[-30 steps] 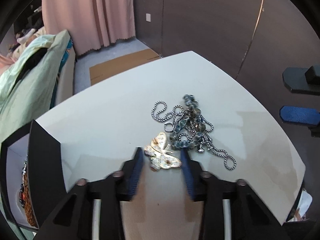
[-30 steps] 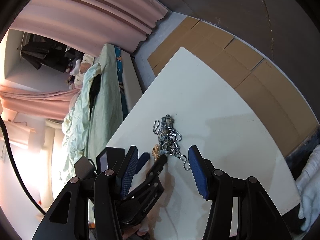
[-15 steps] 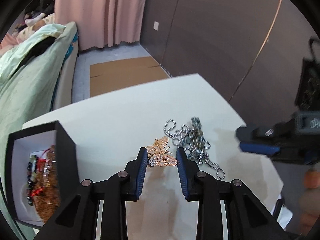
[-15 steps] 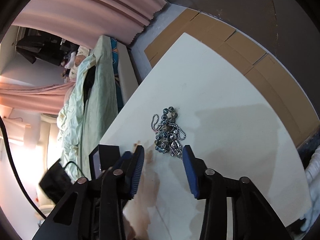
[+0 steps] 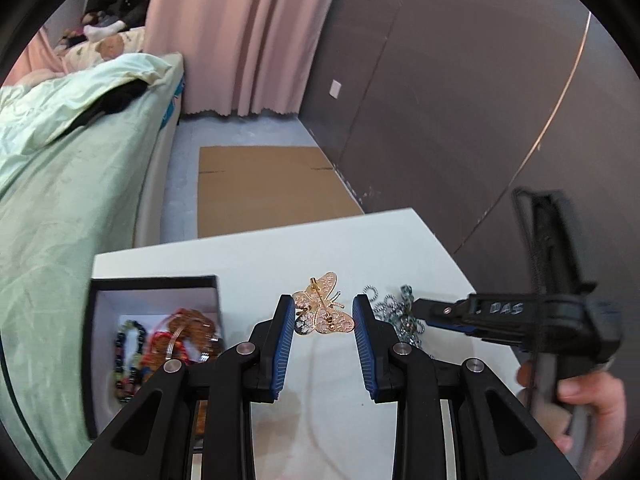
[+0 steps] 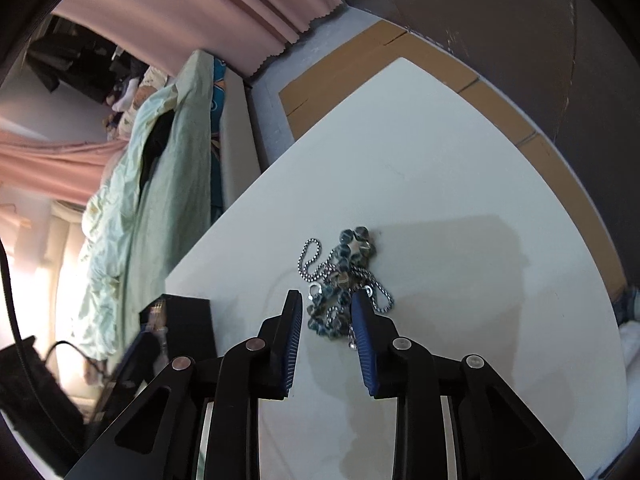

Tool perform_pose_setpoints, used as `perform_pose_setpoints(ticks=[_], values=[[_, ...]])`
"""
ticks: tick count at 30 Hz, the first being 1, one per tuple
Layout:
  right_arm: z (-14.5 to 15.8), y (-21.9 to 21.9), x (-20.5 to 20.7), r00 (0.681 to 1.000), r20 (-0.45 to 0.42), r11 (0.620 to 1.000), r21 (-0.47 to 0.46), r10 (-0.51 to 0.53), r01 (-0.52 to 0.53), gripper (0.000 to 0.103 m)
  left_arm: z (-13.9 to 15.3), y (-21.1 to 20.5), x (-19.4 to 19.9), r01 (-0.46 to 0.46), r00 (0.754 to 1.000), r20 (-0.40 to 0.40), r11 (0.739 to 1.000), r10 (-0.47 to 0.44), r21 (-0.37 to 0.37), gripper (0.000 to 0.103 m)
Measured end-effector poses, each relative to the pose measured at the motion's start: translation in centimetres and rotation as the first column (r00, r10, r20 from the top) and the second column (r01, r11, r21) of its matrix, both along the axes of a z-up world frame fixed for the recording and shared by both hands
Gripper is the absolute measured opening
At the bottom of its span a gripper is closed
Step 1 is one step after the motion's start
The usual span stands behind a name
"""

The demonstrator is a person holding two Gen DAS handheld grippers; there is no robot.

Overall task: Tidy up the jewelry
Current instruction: 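Drop the butterfly pendant into the box while the right tool grasps the beaded chain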

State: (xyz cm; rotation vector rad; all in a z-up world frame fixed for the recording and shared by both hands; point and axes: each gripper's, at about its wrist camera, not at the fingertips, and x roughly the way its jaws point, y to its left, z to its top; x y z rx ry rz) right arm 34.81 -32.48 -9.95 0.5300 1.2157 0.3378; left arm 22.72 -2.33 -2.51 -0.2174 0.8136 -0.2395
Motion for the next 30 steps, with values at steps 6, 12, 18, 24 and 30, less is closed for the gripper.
perform_pose_setpoints(ticks=[6,12,18,24,30], values=[[-0.5,1.1,0.7,1.0,0.008,0.994,-0.105,0.02,-0.019,0.028,1.0,2.8,-0.3,-0.05,0.999,0.013,0.998,0.05,-0.025,0.031],[-0.4,0.7,0.4,1.0,0.019,0.99,-0.143,0.002,0.0,0.01,1.1,5.2,-0.7,-0.098,0.995,0.008,0.994,0.098,-0.042,0.031],[1.3,0.2,-0.5,0.998,0.063,0.996,-0.091,-0.014,0.019,0.01,0.9,7.6,-1.2,-0.158,0.987,-0.018,0.986,0.157,-0.049,0.031],[3.0,-0.5,-1.6,0.991,0.126,0.998,-0.025,-0.054,0.058,0.01,-0.1,9.2,-1.3,-0.217,0.973,-0.106,0.972,0.207,-0.09,0.045],[5.3,-0.6,-3.1,0.976,0.209,0.997,0.059,-0.067,0.056,0.01,0.1,10.3,-2.5,-0.249,0.966,-0.108,0.96,0.237,-0.126,0.068]])
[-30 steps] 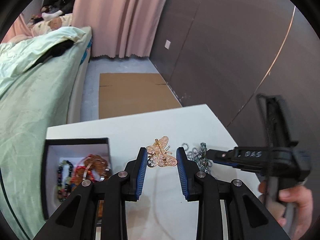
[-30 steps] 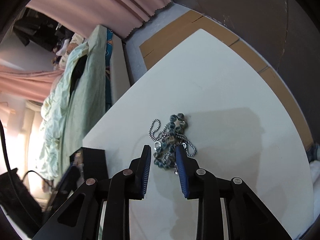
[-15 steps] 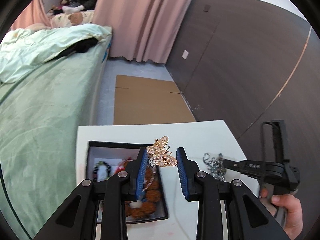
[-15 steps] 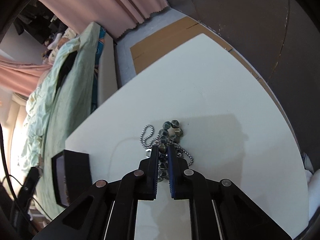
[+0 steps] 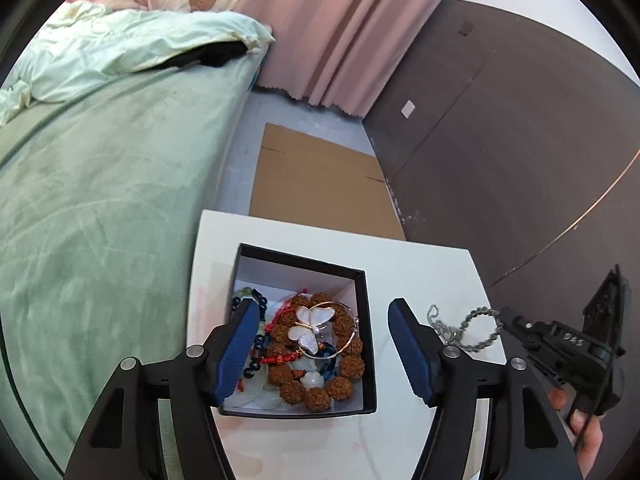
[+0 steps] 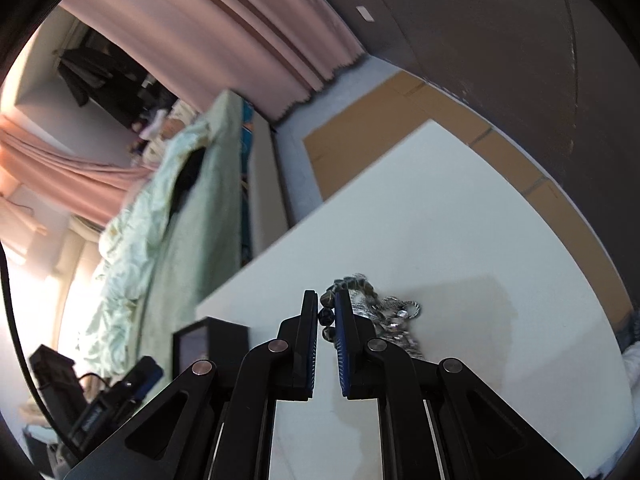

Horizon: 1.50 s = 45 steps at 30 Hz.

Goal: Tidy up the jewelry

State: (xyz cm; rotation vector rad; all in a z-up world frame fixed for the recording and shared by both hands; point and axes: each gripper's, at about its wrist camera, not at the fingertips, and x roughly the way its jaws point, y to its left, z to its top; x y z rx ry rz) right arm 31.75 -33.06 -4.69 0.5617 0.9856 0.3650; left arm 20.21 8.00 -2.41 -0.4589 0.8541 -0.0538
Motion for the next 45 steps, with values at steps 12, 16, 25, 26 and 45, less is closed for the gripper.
perform_pose_setpoints(ticks=[12,16,25,26,45], values=[[3.9,2.9,-2.0,0.988,0.148,0.99,0.125,0.04,-0.059,0.01,1.0,1.9,-1.6,-0.033,0.999,0.027,0.999,0.033,-0.017,0.068],[5.1,4.6,-2.7,0.976,0.206,0.976,0.186,0.074,-0.113,0.01,1.3,2.4,-2.0,-0.038,0.998,0.039,0.999,0.039,-0.016,0.068],[6.2,9.6,-3.5,0.953,0.253,0.948,0.227,0.164,-0.223,0.01,1.9,3.7,-2.6,-0.069,0.996,0.056,0.997,0.07,-0.026,0.068],[6.1,10.1,-3.6,0.952,0.252,0.945,0.229,0.173,-0.232,0.01,2.0,3.9,-2.6,-0.072,0.996,0.056,0.997,0.074,-0.027,0.068],[2.0,13.7,-2.7,0.963,0.131,0.947,0.192,0.237,-0.259,0.07,1.7,4.9,-2.7,-0.144,0.988,0.049,0.988,0.146,-0.048,0.068]])
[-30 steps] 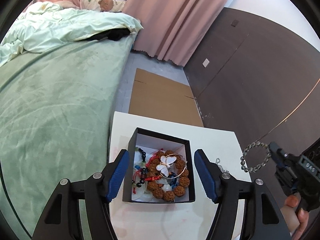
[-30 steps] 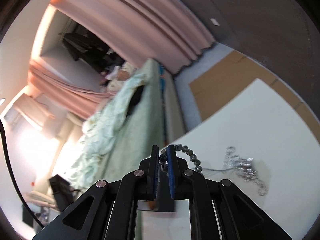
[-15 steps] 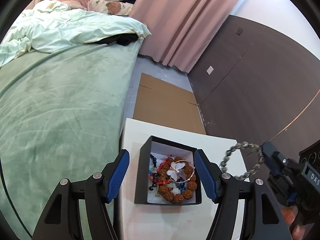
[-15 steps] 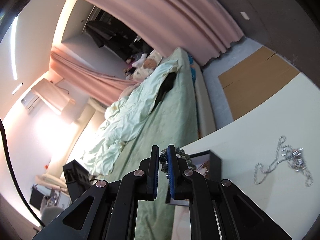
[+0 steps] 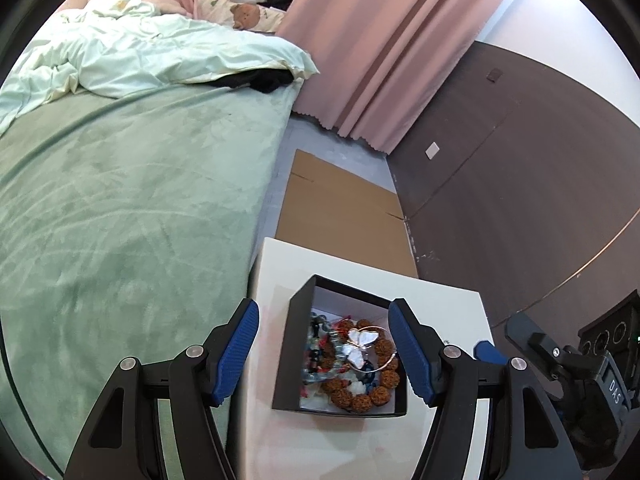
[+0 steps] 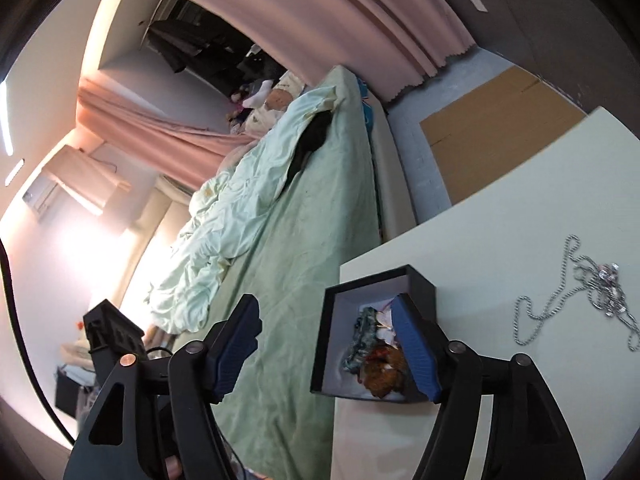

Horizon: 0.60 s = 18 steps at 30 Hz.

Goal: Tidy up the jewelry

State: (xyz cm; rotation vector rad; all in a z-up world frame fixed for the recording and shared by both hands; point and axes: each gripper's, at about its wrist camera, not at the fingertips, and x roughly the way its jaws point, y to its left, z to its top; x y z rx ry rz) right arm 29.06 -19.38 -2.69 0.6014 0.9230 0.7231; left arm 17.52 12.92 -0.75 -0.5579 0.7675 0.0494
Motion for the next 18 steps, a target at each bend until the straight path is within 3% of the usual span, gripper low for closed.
perform_pose_setpoints(ticks=[7,14,18], values=[[0.4,-3.8,-0.9,0.998,0.015,0.997,-0.053,-0.055,0.056,0.071,0.0,-2.1,0.4,0.017,1.0,0.006,1.0,-0.017,0.019,0.076],[1.3,-7.1,-1.2,0.995,0.05,0.996,-0.03,-0.087,0.088,0.071,1.2,-4.8,0.1,0.059,0.995,0.085,0.998,-0.06,0.007,0.09],[2.0,-9.0,-1.4,0.99,0.074,0.993,-0.002,-0.121,0.121,0.085,2.6,-6.7,-0.6,0.087,0.98,0.178,0.996,-0.091,0.029,0.1]])
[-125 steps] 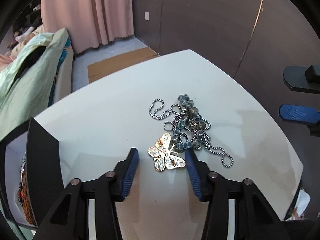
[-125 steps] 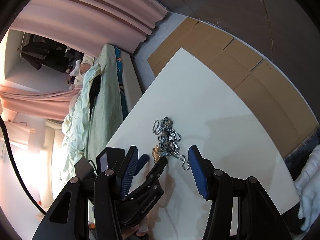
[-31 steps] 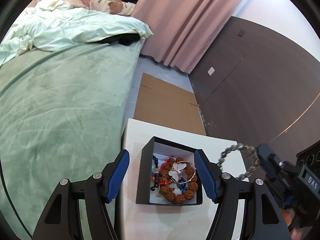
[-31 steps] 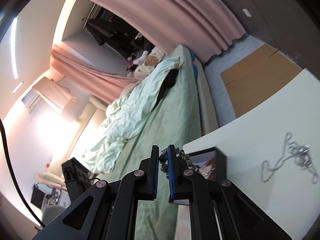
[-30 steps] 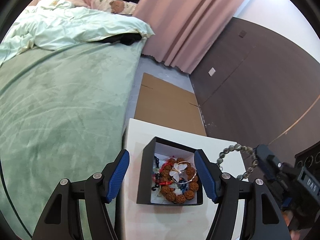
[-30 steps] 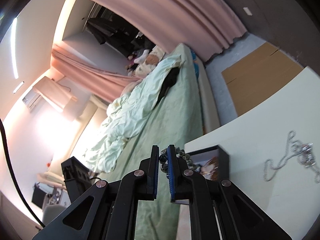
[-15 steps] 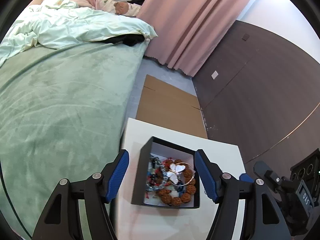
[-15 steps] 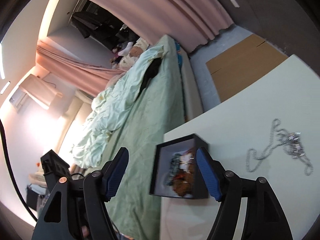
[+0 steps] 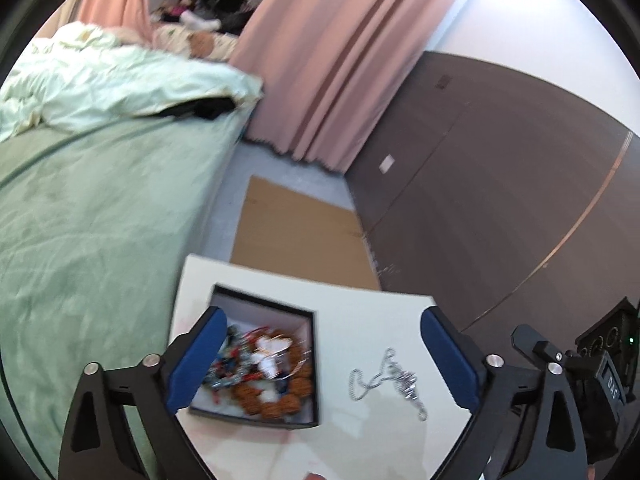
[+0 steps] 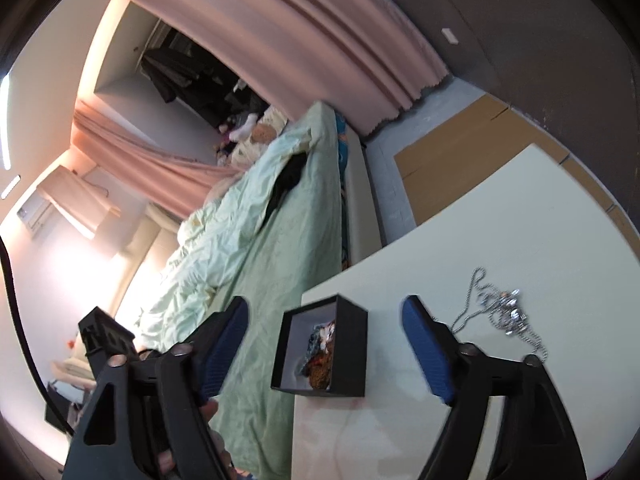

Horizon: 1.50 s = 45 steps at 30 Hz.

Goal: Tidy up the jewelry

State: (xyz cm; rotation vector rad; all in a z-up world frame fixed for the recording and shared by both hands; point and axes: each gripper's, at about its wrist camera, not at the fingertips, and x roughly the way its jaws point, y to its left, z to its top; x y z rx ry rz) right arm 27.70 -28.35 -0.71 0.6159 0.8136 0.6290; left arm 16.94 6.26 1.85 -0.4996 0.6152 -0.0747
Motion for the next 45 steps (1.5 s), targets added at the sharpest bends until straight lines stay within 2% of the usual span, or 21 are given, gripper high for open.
perform_pose_setpoints(ticks=[5,15,18,20,23,26,31,38,40,45], values=[[0.5,-2.3,-0.1,0.998,0.012,0.998,-0.004,-0.059,0.059,0.09,0.5,-2.1,-0.1,0.042,0.998,0.04,0.999,-0.043,0.025,0.102],[0.0,-6.4,0.2,0.987,-0.048,0.988,-0.032,-0.152,0.151,0.09,-1.3,-7.1,0.7,0.175,0.985,-0.02,0.977,-0.174,0.124,0.102],[0.1,-6.8,0.5,0.985,-0.077,0.984,-0.1,-0.153,0.145,0.09,-2.2,-9.0,1.1,0.218,0.976,-0.053,0.961,-0.212,0.167,0.102],[-0.2,-7.0,0.8,0.984,-0.113,0.978,-0.172,-0.138,0.117,0.09,-2.8,-9.8,1.5,0.238,0.971,-0.073,0.957,-0.229,0.163,0.101],[-1.0,-8.6,1.1,0.978,-0.167,0.979,-0.182,-0.123,0.092,0.09,-3.4,-10.7,2.2,0.253,0.965,-0.106,0.953,-0.238,0.166,0.099],[-1.4,-10.3,1.0,0.973,-0.19,0.979,-0.179,-0.133,0.099,0.09,-4.2,-11.6,3.0,0.267,0.959,-0.146,0.947,-0.243,0.179,0.092],[-2.6,-12.4,1.3,0.964,-0.222,0.974,-0.207,-0.143,0.097,0.09,-5.6,-12.3,4.4,0.284,0.944,-0.214,0.947,-0.25,0.147,0.073],[-3.9,-14.0,2.0,0.948,-0.266,0.975,-0.185,-0.173,0.126,0.089,-7.1,-13.4,5.6,0.307,0.931,-0.259,0.937,-0.259,0.167,0.064],[-4.3,-14.1,2.2,0.942,-0.287,0.978,-0.156,-0.176,0.135,0.082,-7.4,-13.8,6.0,0.319,0.926,-0.268,0.932,-0.267,0.173,0.056],[-5.1,-14.0,2.8,0.927,-0.33,0.982,-0.114,-0.18,0.15,0.081,-9.0,-15.7,7.5,0.37,0.901,-0.317,0.905,-0.296,0.208,0.056]])
